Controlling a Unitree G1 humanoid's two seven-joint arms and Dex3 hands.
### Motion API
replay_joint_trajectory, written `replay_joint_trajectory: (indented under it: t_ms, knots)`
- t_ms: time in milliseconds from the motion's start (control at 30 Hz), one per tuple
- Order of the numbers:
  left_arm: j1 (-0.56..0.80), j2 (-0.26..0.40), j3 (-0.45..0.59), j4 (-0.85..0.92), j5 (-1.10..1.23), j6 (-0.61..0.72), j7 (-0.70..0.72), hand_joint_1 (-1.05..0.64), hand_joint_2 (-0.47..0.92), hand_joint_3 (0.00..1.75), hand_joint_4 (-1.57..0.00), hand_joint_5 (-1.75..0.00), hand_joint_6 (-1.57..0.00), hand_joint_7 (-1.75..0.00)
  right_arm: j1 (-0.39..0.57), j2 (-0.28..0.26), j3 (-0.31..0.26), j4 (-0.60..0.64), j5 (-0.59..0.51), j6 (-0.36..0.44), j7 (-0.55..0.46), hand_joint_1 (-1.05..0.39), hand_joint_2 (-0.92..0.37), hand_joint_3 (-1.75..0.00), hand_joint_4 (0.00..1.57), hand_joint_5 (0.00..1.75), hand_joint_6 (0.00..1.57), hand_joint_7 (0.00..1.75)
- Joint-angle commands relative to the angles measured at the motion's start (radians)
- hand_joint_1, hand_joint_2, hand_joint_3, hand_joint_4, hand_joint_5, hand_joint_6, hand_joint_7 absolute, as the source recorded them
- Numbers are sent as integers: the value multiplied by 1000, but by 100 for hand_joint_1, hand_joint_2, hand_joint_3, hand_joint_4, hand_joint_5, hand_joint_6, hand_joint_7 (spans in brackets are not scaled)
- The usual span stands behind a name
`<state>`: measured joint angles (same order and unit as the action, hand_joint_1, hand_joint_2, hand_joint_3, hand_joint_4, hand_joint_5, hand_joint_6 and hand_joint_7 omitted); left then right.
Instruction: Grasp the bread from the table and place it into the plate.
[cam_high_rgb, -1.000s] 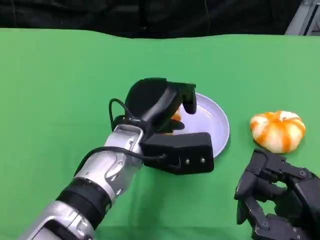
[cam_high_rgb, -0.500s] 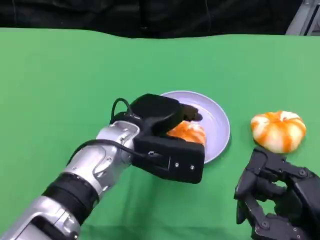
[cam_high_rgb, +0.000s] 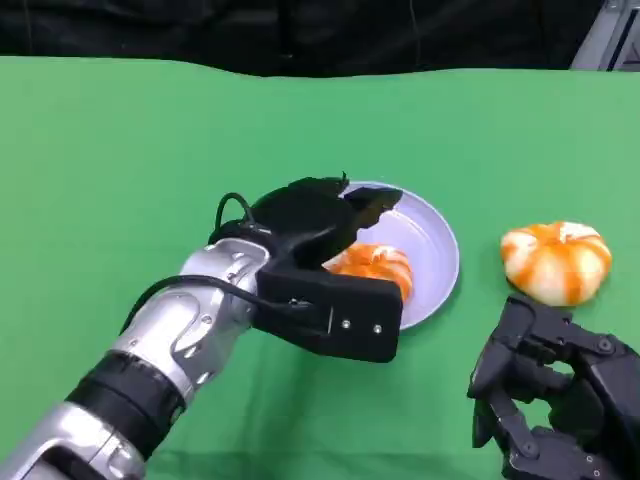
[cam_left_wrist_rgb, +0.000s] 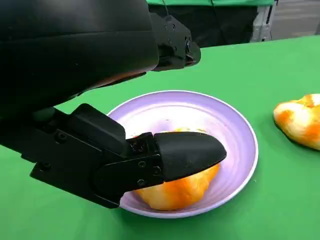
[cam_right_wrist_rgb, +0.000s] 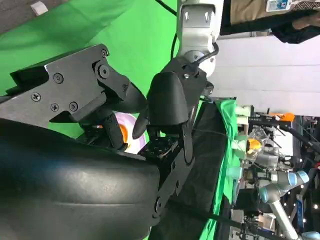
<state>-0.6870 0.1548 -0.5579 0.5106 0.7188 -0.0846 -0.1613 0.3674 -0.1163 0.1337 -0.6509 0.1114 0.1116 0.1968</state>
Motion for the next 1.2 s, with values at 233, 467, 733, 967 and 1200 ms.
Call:
replay_joint_trajectory:
  t_ms: [233, 467, 733, 967, 1200]
  knots:
    - [193, 100, 173, -379, -175, 60, -123, -28, 92, 51, -13, -5, -28, -6, -4, -3, 9, -14, -20, 21, -15, -9, -65, -106, 76, 175, 65, 157]
    - [447, 73, 403, -685, -570, 130, -194, 10, 75, 81, -101, -16, -108, -14, -22, -2, 6, 1, -17, 26, -15, -9, -65, -106, 76, 175, 64, 156]
    - [766, 93, 672, -1050, -1066, 405, -274, 4, 47, 148, -100, -172, -83, -167, -44, -4, -11, 38, -10, 12, -7, -6, -65, -108, 74, 175, 64, 156]
    - [967, 118, 832, -1087, -1265, 414, -330, 0, 54, 149, -106, -175, -86, -175, -67, -10, -42, 88, -1, -4, 8, -5, -65, -108, 75, 175, 65, 157]
    - [1073, 73, 831, -1012, -1277, 337, -348, -2, 51, 153, -103, -175, -82, -175, -83, -18, -71, 134, 7, -30, 28, -2, -65, -108, 77, 175, 65, 157]
